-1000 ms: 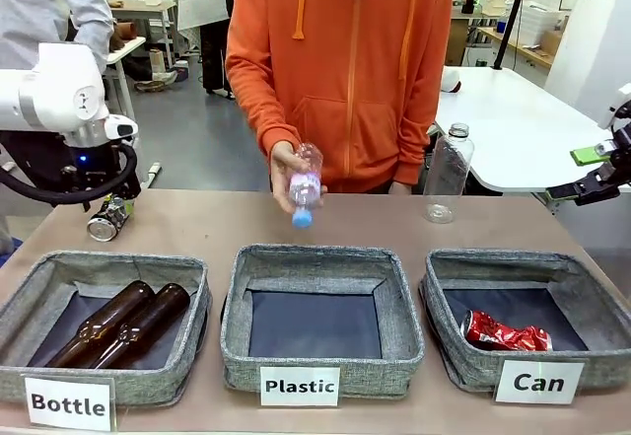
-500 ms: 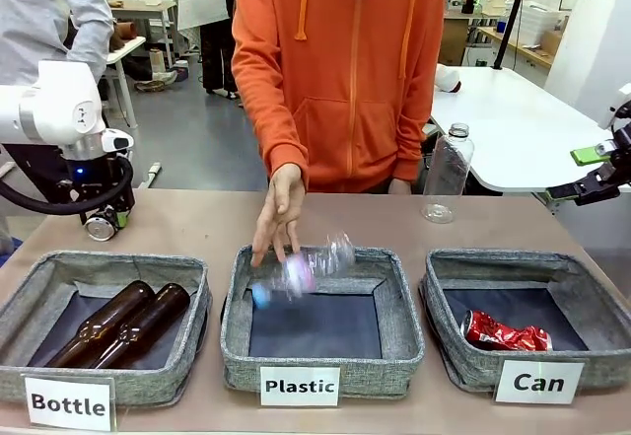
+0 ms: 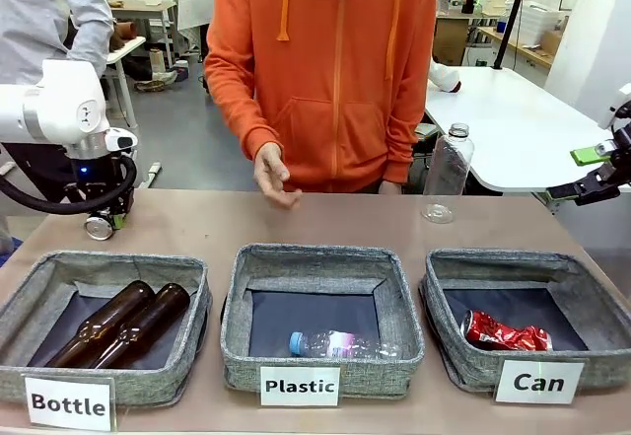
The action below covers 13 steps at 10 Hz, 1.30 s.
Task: Sort the can waste into the basket.
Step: Pick up the can waste from the table and place it in the right Fabric basket.
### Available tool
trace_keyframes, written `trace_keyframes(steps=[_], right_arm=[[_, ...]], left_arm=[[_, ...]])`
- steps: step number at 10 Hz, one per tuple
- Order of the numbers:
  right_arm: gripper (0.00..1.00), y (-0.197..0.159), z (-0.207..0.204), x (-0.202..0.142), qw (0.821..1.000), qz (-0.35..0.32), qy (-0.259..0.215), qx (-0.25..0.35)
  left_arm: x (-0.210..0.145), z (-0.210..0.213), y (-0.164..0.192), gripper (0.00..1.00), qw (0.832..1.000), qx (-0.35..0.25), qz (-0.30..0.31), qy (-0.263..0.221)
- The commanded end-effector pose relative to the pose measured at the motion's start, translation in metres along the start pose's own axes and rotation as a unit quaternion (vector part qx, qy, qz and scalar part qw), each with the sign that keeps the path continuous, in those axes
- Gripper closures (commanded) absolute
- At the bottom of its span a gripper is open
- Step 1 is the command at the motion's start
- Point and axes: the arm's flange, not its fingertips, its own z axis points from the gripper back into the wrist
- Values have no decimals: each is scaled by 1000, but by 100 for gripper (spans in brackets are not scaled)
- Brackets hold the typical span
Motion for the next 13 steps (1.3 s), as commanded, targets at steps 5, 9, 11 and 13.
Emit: trace_keyframes(steps=[5,9,11,13], right_arm=[[0,1,2,-1,1000,9,2,-3],[0,1,2,-1,1000,9,2,-3],[0,1,2,-1,1000,9,2,-3],[0,1,2,-1,1000,9,2,-3]], left_arm=[[-152,125,21,100,967,-115,-202,-101],[-288,137,28,100,875,-184,-440,-83],[-275,153,14,100,897,-174,-393,-105],[-275,153,14,100,897,-174,-393,-105]])
